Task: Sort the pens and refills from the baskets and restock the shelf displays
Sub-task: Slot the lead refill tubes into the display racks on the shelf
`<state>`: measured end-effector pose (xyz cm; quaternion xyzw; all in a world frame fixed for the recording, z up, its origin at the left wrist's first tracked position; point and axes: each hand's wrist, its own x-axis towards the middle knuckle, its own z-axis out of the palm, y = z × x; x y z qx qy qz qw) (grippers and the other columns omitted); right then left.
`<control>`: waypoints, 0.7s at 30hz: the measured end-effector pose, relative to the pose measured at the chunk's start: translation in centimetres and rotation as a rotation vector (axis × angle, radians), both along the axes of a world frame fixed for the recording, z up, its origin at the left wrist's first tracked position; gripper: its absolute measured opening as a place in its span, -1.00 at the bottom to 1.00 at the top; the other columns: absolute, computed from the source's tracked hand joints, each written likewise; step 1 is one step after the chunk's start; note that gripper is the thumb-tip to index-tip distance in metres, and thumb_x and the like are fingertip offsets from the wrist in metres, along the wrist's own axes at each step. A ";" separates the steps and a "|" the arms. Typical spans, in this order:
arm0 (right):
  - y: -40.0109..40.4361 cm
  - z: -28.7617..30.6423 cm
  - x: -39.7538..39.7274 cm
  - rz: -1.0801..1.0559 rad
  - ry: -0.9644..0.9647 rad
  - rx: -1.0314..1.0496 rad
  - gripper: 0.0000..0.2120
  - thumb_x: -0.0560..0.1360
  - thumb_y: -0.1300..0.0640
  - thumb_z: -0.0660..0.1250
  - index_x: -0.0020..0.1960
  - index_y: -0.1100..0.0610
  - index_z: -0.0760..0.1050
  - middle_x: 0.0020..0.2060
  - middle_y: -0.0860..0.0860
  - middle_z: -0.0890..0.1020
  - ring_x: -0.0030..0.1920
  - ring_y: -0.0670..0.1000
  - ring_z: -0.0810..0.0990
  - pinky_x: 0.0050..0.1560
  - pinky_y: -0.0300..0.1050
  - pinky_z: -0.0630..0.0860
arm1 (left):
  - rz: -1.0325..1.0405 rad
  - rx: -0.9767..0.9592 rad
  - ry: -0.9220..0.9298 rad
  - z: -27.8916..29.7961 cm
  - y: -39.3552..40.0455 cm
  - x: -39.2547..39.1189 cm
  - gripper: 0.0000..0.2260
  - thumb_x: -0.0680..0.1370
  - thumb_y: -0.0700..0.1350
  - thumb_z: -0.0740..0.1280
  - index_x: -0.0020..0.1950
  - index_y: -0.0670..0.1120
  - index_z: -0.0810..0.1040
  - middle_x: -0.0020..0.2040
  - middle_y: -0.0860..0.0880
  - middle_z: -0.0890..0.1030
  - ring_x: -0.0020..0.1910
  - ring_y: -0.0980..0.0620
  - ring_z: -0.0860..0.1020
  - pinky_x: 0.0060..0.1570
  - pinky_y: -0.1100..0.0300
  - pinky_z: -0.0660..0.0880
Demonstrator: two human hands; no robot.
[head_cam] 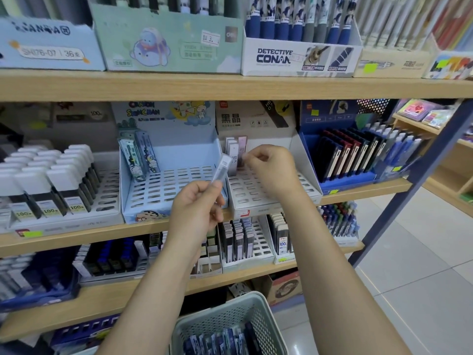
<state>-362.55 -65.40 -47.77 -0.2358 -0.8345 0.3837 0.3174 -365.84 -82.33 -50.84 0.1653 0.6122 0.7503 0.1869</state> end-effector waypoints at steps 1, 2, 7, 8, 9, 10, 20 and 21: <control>-0.1 0.4 0.5 0.055 0.056 -0.099 -0.84 0.56 0.08 0.39 -0.17 0.07 0.65 -0.26 -0.09 0.67 -0.28 -0.18 0.57 -0.16 -0.22 0.47 | 0.013 0.021 -0.006 0.2 0.0 0.0 -0.84 0.63 -0.10 0.34 -0.05 -0.18 0.55 -0.33 0.00 0.58 -0.50 0.10 0.45 -0.55 0.32 0.30; -0.3 0.9 1.1 0.143 0.095 -0.225 -0.82 0.58 0.08 0.37 -0.16 0.10 0.66 -0.24 -0.03 0.70 -0.32 -0.16 0.57 -0.21 -0.24 0.47 | 0.025 0.037 -0.006 0.4 0.1 0.0 -0.84 0.63 -0.10 0.34 -0.06 -0.19 0.55 -0.32 -0.01 0.59 -0.49 0.10 0.47 -0.55 0.31 0.29; -1.9 1.5 2.6 0.529 0.005 -0.436 -0.89 0.55 0.18 0.41 -0.15 0.16 0.63 -0.29 0.05 0.67 -0.30 -0.03 0.60 -0.24 -0.17 0.53 | 0.051 -0.041 0.116 0.8 0.6 0.3 -0.81 0.59 -0.05 0.39 -0.13 -0.16 0.60 -0.35 0.03 0.63 -0.44 0.15 0.52 -0.47 0.30 0.38; -2.0 1.3 2.7 0.540 0.005 -0.420 -0.88 0.54 0.21 0.41 -0.18 0.15 0.61 -0.31 0.04 0.66 -0.29 -0.02 0.61 -0.22 -0.15 0.54 | 0.065 -0.095 0.189 0.8 0.6 0.4 -0.81 0.58 -0.03 0.40 -0.15 -0.12 0.62 -0.33 0.05 0.65 -0.40 0.16 0.55 -0.39 0.27 0.44; -2.0 1.2 2.7 0.534 0.023 -0.419 -0.86 0.55 0.22 0.40 -0.19 0.14 0.60 -0.31 0.05 0.66 -0.27 -0.02 0.62 -0.21 -0.13 0.55 | 0.092 -0.166 0.290 0.8 0.5 0.3 -0.82 0.57 0.00 0.41 -0.15 -0.07 0.64 -0.28 0.07 0.66 -0.32 0.15 0.57 -0.29 0.22 0.48; -1.9 1.2 2.7 0.520 0.049 -0.433 -0.86 0.56 0.23 0.38 -0.18 0.14 0.60 -0.28 0.06 0.67 -0.26 0.00 0.63 -0.20 -0.12 0.56 | 0.132 -0.249 0.410 0.8 0.4 0.1 -0.84 0.56 0.03 0.42 -0.14 -0.02 0.65 -0.23 0.10 0.66 -0.21 0.13 0.59 -0.17 0.18 0.50; -2.0 0.9 2.8 0.407 0.023 -0.577 -0.89 0.64 0.17 0.24 -0.05 0.15 0.49 -0.21 0.13 0.62 -0.23 0.12 0.63 -0.09 0.15 0.64 | 0.078 -0.416 0.656 0.1 -0.6 -0.5 -0.68 0.59 0.07 0.36 0.33 0.09 0.54 0.23 0.15 0.58 0.26 0.15 0.49 0.29 0.14 0.41; -2.1 1.0 2.9 0.459 -0.004 -0.592 -0.89 0.65 0.16 0.22 -0.04 0.13 0.46 -0.26 0.10 0.59 -0.32 0.10 0.61 -0.22 0.06 0.63 | 0.088 -0.350 0.601 0.2 -0.5 -0.6 -0.69 0.59 0.04 0.37 0.34 0.10 0.52 0.18 0.16 0.60 0.19 0.20 0.52 0.22 0.22 0.45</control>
